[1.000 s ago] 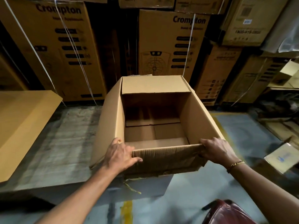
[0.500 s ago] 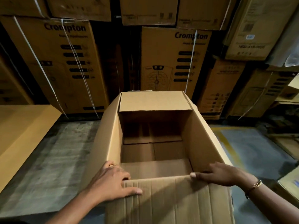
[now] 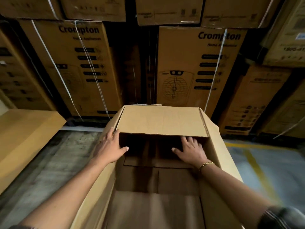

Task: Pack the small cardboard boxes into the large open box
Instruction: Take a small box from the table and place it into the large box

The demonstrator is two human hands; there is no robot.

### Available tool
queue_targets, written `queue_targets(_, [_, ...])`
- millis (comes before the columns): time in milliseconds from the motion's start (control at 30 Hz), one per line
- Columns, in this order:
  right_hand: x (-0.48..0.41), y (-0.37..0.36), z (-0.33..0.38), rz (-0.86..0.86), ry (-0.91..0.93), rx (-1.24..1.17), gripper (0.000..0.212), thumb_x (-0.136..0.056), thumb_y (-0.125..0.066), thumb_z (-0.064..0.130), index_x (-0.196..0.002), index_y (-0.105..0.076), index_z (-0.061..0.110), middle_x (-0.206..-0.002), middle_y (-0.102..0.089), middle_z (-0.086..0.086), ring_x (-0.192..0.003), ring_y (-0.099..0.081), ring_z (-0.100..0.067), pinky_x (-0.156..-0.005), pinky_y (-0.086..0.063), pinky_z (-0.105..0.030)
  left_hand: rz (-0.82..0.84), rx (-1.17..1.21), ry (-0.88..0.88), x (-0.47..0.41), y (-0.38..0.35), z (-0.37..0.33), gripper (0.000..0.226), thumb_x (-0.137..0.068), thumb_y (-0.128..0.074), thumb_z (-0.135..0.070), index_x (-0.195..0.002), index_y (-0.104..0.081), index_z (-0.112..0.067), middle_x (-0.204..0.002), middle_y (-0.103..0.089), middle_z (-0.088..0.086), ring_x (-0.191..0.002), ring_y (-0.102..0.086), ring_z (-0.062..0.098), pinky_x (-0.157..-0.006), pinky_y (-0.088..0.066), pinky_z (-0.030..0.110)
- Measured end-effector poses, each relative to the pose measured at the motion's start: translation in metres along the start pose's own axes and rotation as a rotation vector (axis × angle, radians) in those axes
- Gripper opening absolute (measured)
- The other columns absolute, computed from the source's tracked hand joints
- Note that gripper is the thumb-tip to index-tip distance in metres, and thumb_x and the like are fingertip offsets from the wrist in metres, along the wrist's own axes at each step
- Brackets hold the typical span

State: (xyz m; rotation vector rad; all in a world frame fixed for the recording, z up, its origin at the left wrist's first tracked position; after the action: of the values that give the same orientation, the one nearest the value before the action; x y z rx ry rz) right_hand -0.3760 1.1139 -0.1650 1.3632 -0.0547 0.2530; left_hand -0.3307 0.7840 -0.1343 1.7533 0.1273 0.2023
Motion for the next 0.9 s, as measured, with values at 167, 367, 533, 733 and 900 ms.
queue_targets(167, [-0.051, 0.073, -0.001, -0.262, 0.118, 0.142, 0.076, -0.095, -0.039, 0.066, -0.153, -0.033, 0.018, -0.159, -0.036, -0.016, -0.150, -0.023, -0.037, -0.124, -0.015, -0.050, -0.301, 0.138, -0.114, -0.037, 0.050, -0.019, 0.122, -0.087, -0.069, -0.053, -0.156, 0.026, -0.022, -0.169, 0.005, 0.014, -0.152, -0.021, 0.037, -0.114, -0.038, 0.052])
queue_targets(367, [-0.114, 0.123, -0.008, -0.412, 0.175, 0.117, 0.084, -0.089, -0.049, 0.057, -0.160, -0.014, 0.030, -0.169, -0.013, -0.004, -0.156, -0.007, -0.029, -0.122, -0.018, -0.052, -0.421, -0.013, -0.187, -0.105, 0.076, -0.056, 0.111, -0.090, -0.061, -0.056, -0.158, 0.019, -0.023, -0.168, 0.017, 0.011, -0.156, -0.005, 0.033, -0.122, -0.023, 0.053])
queue_targets(533, [-0.163, 0.121, -0.013, -0.303, 0.151, 0.145, 0.084, -0.091, -0.053, 0.056, -0.160, -0.013, 0.030, -0.169, -0.010, -0.001, -0.155, -0.007, -0.029, -0.121, -0.018, -0.056, -0.158, -0.167, -0.263, -0.163, 0.037, -0.090, 0.101, -0.091, -0.062, -0.054, -0.161, 0.005, -0.026, -0.169, 0.017, 0.001, -0.156, 0.007, 0.026, -0.123, -0.009, 0.058])
queue_targets(733, [-0.203, 0.099, -0.017, -0.149, 0.163, 0.222, 0.083, -0.088, -0.061, 0.053, -0.158, -0.022, 0.030, -0.163, -0.028, 0.001, -0.150, -0.024, -0.029, -0.119, -0.024, -0.057, -0.077, -0.179, -0.234, -0.210, 0.011, -0.093, 0.098, -0.090, -0.066, -0.053, -0.161, -0.005, -0.026, -0.171, -0.001, -0.001, -0.156, -0.001, 0.025, -0.123, -0.008, 0.059])
queue_targets(900, [-0.218, 0.077, -0.022, -0.065, 0.147, 0.271, 0.068, -0.085, -0.066, 0.061, -0.140, -0.042, 0.027, -0.140, -0.054, -0.002, -0.132, -0.050, -0.029, -0.110, -0.038, -0.054, -0.045, -0.121, -0.201, -0.233, -0.010, -0.081, 0.069, -0.090, -0.062, -0.057, -0.149, -0.036, -0.033, -0.156, -0.041, -0.004, -0.146, -0.032, 0.026, -0.115, -0.019, 0.069])
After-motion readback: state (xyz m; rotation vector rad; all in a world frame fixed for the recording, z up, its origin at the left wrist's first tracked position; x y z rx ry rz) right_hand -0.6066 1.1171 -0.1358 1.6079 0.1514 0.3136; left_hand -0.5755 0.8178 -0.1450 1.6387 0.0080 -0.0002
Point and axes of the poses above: each hand's wrist, its own x-axis away from the middle knuckle, its own y-axis out of the back of the hand, z = x × y, the point moved 9 cm from there along -x, towards the middle knuckle
